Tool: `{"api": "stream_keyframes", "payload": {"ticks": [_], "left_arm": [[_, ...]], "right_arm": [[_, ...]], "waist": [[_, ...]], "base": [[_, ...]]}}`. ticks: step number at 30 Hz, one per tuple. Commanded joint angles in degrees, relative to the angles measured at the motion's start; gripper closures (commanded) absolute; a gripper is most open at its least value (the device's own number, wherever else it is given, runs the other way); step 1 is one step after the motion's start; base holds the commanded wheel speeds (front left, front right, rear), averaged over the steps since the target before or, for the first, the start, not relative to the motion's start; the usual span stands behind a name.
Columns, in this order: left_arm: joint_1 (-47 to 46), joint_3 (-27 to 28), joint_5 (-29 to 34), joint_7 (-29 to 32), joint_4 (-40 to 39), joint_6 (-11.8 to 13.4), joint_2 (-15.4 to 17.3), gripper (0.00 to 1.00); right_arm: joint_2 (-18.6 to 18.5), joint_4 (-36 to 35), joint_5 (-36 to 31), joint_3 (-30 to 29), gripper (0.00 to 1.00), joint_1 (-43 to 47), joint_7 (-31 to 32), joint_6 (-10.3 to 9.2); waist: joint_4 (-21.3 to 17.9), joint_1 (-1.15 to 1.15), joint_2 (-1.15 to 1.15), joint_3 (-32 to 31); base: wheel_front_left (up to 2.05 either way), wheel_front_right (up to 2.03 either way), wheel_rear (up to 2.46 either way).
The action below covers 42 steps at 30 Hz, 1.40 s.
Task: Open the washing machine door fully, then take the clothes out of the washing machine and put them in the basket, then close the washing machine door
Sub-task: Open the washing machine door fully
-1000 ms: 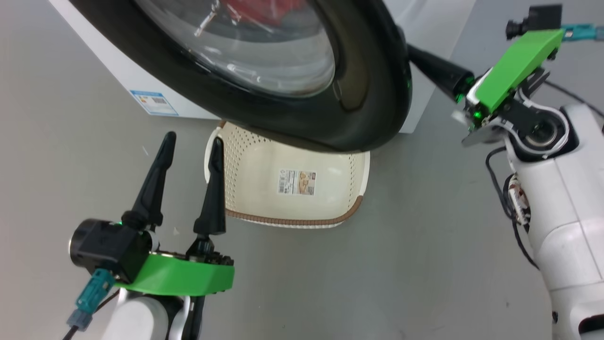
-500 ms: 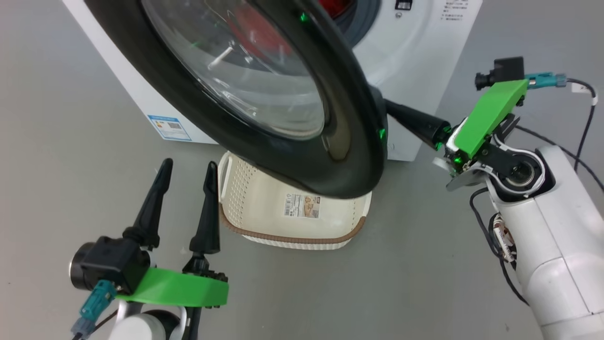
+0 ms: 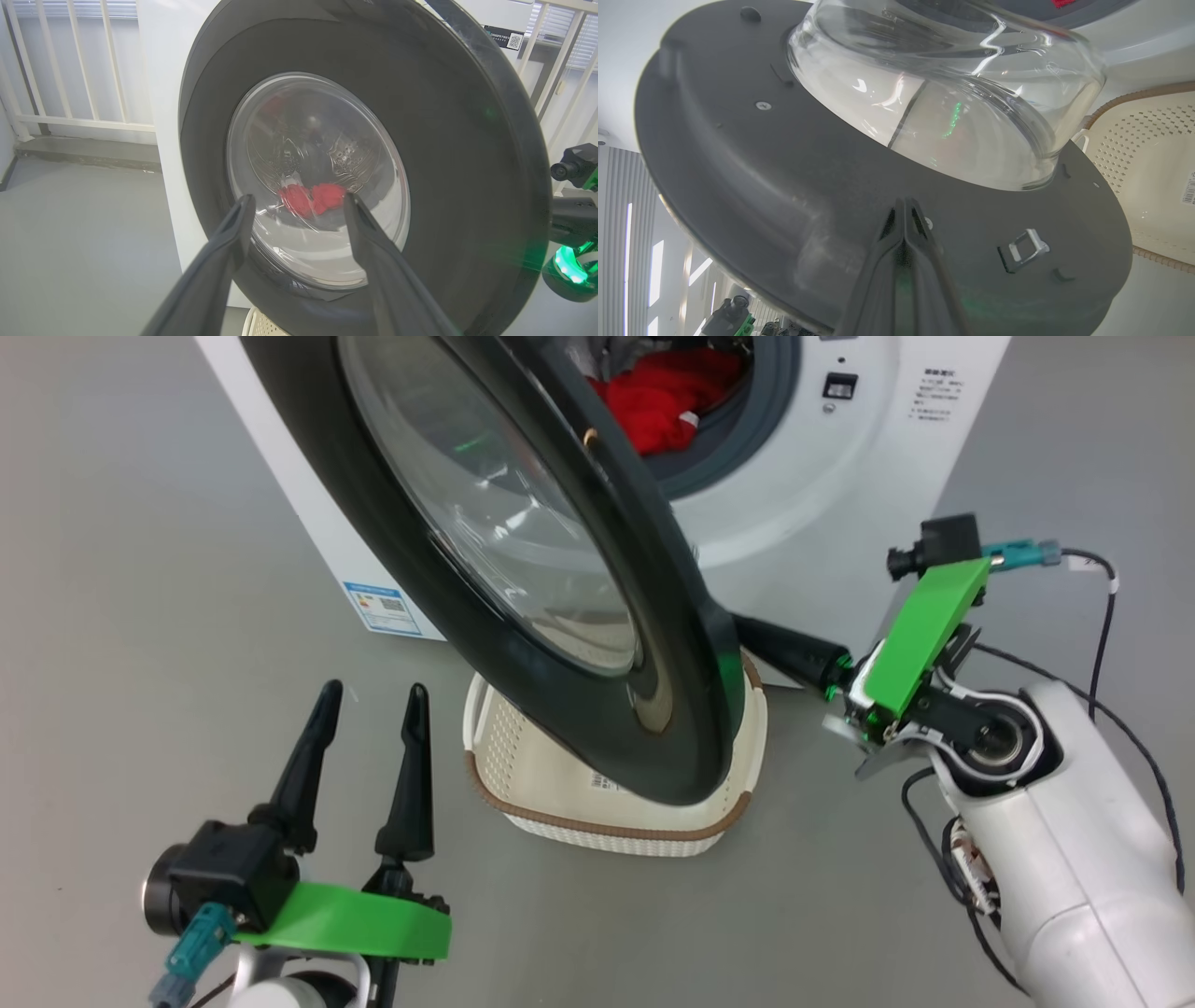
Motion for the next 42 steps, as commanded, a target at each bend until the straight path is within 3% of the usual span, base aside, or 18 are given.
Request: {"api": "stream_keyframes", "payload": {"ticks": [1, 29, 42], "left_arm": [[0.39, 2.05, -0.56, 0.11, -1.18, 0.73, 1.23, 0.0], [3.84, 1.18, -1.5, 1.79, -2.13, 2.13, 1.95, 0.0], [4.47, 0.8, -1.84, 2.23, -2.24, 2.48, 2.38, 0.0]], "right_arm": [[1.57, -2.07, 0.85, 1.81, 1.0, 1.39, 0.75, 0.42], [1.69, -5.41, 5.43, 8.2, 1.0, 7.15, 1.58, 0.42], [1.69, -5.61, 8.02, 12.16, 1.0, 7.85, 1.25, 0.42]], "waist": [[1.05, 0.0, 0.0, -1.09], [9.61, 0.0, 0.0, -5.01], [11.76, 0.0, 0.0, -5.93]], "base": [[0.0, 0.0, 0.0], [0.0, 0.0, 0.0], [0.0, 0.0, 0.0]]}}
